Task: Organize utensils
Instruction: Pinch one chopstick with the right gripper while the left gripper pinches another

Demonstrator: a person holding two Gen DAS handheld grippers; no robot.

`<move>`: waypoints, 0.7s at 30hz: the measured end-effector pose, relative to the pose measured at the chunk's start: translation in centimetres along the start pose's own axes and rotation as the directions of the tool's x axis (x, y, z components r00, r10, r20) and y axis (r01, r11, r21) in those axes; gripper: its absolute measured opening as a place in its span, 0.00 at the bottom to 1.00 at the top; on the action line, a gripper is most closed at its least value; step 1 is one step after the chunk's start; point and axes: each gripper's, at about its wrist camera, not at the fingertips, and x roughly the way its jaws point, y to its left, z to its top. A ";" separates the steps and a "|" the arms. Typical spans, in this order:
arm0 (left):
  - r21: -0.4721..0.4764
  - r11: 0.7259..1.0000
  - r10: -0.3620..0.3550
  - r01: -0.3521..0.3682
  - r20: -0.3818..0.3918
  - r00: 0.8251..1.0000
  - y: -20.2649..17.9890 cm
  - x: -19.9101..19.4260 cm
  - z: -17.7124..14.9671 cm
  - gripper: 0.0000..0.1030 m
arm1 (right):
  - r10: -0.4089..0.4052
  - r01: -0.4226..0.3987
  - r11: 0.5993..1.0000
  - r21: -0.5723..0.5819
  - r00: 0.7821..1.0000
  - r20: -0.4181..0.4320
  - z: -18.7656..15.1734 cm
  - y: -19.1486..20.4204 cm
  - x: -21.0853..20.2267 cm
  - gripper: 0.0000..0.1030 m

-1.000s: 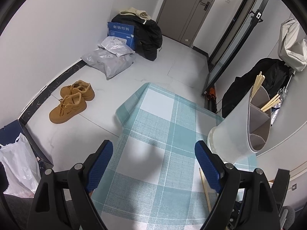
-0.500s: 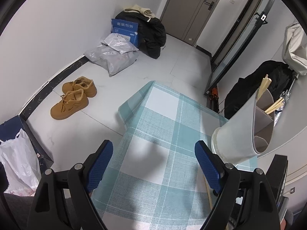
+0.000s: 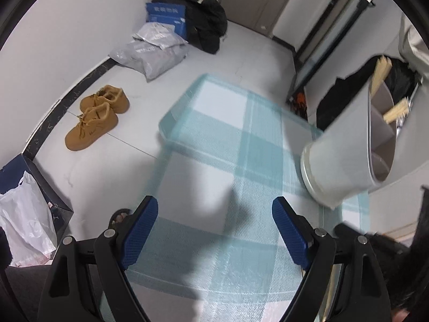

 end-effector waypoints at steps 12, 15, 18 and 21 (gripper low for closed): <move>0.149 0.988 -0.008 0.031 -0.152 0.988 -5.8 2.9 -2.0 0.81 | 0.108 -0.219 0.904 0.369 0.948 0.299 -3.8 -8.4 -7.4 0.05; 0.148 0.989 0.018 0.009 -0.180 0.983 -6.4 3.8 -2.0 0.80 | 0.086 -0.229 0.877 0.422 0.940 0.331 -4.8 -10.1 -7.9 0.05; 0.157 0.987 0.070 -0.043 -0.167 0.984 -6.9 4.2 -1.8 0.77 | 0.078 -0.248 0.853 0.460 0.931 0.357 -5.6 -11.5 -8.5 0.05; 0.183 0.977 0.142 -0.112 -0.162 0.976 -7.8 4.8 -1.8 0.77 | 0.063 -0.255 0.844 0.472 0.921 0.384 -4.5 -11.9 -7.7 0.05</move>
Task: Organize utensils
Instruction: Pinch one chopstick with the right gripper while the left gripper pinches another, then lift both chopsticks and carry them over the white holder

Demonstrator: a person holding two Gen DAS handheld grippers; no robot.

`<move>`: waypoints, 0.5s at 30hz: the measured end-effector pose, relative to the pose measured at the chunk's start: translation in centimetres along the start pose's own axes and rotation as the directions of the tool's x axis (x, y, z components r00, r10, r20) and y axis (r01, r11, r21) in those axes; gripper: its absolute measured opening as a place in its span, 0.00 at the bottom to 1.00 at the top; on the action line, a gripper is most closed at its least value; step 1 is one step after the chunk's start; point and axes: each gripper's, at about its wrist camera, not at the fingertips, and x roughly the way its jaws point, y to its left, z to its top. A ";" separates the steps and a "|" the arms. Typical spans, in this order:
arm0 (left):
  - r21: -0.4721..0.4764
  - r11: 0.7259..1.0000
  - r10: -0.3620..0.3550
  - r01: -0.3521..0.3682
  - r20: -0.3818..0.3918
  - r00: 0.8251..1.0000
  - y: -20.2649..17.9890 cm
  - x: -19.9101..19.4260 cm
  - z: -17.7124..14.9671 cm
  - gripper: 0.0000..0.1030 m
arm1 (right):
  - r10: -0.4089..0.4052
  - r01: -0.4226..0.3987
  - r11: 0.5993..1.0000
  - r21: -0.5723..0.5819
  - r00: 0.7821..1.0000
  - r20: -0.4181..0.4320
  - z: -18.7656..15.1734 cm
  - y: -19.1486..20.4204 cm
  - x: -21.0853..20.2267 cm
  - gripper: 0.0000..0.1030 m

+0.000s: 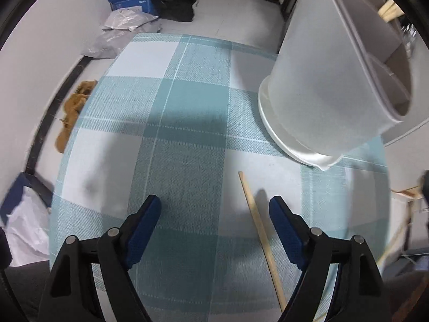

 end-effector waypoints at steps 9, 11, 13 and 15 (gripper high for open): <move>-0.057 0.992 0.113 -0.112 0.017 0.993 -1.5 0.2 -0.1 0.46 | -0.041 0.041 0.999 0.001 0.997 0.067 0.4 -0.6 -0.2 0.05; -0.066 0.992 0.111 -0.109 0.021 0.994 -1.8 0.2 -0.3 0.37 | -0.040 0.039 0.999 0.009 0.997 0.073 0.5 -0.6 -0.3 0.06; -0.074 0.991 0.118 -0.116 0.029 0.993 -2.0 0.2 -0.3 0.27 | -0.036 0.035 0.999 0.014 0.996 0.083 0.5 -0.7 -0.5 0.05; -0.076 0.990 0.123 -0.120 0.030 0.992 -2.3 0.3 -0.3 0.10 | -0.040 0.038 0.999 0.020 0.995 0.092 0.5 -0.7 -0.8 0.05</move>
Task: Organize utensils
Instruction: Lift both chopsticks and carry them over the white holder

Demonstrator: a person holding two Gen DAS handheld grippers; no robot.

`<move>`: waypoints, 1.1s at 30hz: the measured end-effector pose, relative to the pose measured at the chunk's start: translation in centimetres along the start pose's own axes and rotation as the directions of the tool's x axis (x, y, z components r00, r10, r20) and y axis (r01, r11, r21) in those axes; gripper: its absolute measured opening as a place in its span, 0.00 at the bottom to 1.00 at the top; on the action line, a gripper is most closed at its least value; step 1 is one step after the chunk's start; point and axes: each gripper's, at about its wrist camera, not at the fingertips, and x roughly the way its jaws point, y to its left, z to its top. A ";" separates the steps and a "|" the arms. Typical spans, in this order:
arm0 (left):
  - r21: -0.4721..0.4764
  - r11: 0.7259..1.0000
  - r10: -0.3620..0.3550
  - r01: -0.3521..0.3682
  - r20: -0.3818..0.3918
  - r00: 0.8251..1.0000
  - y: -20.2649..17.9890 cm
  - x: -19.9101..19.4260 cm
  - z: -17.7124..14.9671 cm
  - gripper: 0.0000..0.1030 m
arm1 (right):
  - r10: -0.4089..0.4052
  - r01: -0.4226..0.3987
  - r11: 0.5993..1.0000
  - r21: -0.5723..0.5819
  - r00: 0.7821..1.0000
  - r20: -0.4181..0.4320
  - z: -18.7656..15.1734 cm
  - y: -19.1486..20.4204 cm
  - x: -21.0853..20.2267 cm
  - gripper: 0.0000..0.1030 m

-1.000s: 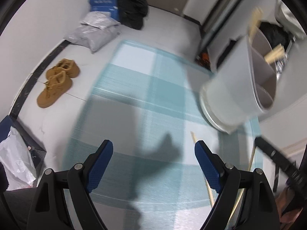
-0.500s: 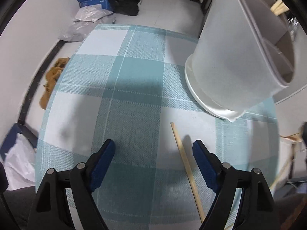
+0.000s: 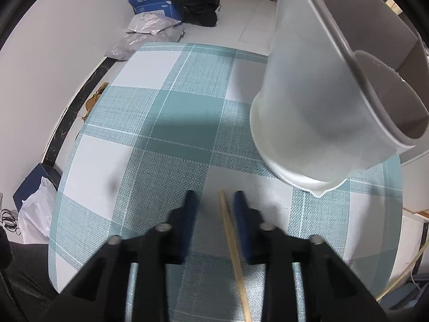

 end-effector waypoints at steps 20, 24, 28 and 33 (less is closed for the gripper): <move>0.044 0.988 -0.155 0.149 0.194 0.969 -0.5 -6.6 0.7 0.00 | 0.027 -0.024 0.999 -0.046 0.998 0.057 -0.6 0.8 -2.5 0.05; 0.091 0.978 -0.203 0.185 0.273 0.940 -0.3 -9.7 0.2 0.00 | 0.034 -0.022 0.993 -0.116 0.994 0.101 -1.0 2.1 -3.3 0.05; 0.154 0.967 -0.246 0.204 0.337 0.909 0.0 -11.8 -0.2 0.00 | 0.070 -0.047 0.984 -0.171 0.988 0.135 -1.4 3.3 -4.1 0.05; 0.217 0.952 -0.286 0.214 0.392 0.874 0.4 -13.3 -1.1 0.00 | 0.106 -0.062 0.968 -0.244 0.979 0.172 -2.1 5.0 -5.0 0.05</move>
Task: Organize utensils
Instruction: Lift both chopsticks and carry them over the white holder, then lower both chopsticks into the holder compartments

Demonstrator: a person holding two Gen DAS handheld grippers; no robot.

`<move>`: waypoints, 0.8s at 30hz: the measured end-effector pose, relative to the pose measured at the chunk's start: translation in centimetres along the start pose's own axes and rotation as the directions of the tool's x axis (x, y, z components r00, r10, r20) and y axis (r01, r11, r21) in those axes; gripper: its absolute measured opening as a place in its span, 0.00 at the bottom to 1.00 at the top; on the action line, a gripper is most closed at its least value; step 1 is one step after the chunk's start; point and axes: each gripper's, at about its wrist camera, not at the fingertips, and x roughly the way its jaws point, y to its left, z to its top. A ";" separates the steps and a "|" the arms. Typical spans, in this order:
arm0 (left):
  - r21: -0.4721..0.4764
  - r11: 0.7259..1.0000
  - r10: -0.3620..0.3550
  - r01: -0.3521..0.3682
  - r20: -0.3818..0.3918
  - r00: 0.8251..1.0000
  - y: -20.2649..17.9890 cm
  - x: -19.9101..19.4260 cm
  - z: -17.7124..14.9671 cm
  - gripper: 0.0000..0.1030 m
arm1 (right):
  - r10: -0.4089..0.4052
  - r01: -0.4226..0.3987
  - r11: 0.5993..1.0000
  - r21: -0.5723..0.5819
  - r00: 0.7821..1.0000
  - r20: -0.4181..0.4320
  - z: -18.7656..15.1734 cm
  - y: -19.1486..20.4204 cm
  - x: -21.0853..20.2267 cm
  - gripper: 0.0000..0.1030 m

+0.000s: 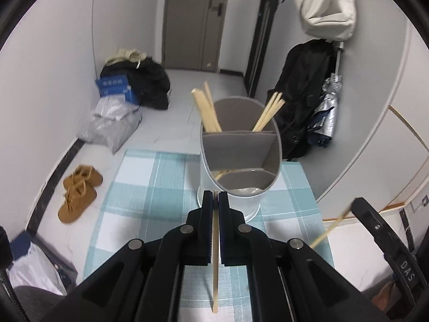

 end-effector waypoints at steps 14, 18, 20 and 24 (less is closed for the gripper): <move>0.075 0.995 -0.060 0.059 0.014 0.998 0.0 -2.4 0.5 0.00 | 0.013 -0.010 0.981 -0.195 1.000 0.015 -1.3 4.9 0.2 0.05; 0.086 0.993 -0.080 0.079 0.008 0.997 0.1 -2.8 0.8 0.00 | 0.018 -0.017 0.978 -0.209 1.000 0.002 -1.3 6.1 0.7 0.05; 0.090 0.993 -0.082 0.080 0.010 0.997 0.1 -2.9 1.2 0.00 | 0.017 -0.016 0.977 -0.215 1.000 0.004 -1.3 6.3 0.7 0.05; 0.067 0.992 -0.111 0.109 0.021 0.994 0.3 -3.4 2.4 0.00 | 0.004 0.001 0.971 -0.238 1.000 0.022 -0.7 7.0 0.9 0.05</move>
